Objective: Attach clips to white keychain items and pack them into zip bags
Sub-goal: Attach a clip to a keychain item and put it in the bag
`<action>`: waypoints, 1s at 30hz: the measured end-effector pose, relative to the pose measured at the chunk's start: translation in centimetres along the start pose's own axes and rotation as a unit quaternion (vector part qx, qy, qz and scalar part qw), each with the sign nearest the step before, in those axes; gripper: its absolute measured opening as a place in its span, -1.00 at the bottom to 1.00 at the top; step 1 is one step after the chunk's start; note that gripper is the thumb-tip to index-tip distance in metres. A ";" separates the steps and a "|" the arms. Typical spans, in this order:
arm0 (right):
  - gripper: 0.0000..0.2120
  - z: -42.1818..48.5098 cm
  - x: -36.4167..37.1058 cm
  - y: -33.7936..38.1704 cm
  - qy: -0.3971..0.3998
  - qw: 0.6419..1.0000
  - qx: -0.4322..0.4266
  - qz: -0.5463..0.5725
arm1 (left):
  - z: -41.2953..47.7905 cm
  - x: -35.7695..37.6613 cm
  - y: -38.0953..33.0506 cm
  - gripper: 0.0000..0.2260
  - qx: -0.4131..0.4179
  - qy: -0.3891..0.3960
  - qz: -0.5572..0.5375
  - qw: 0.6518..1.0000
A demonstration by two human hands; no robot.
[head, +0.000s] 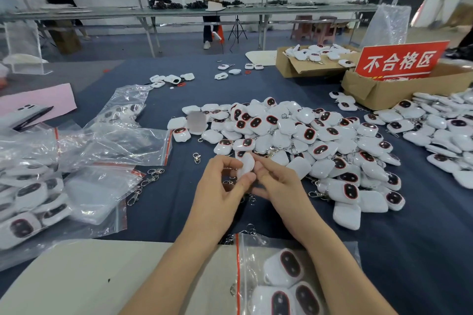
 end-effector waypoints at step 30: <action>-0.84 0.2 -0.5 0.3 -0.056 0.998 0.006 0.000 | 0.9 -0.6 1.0 -0.80 -0.011 0.017 -0.094 0.995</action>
Point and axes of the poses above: each hand's wrist, its own z-axis towards the middle knuckle, its own x-axis out of the palm, y = z × x, the point moved 4 cm from there along z, towards the middle knuckle, and after that the axes turned 13 degrees about z, right-handed, at the moved point
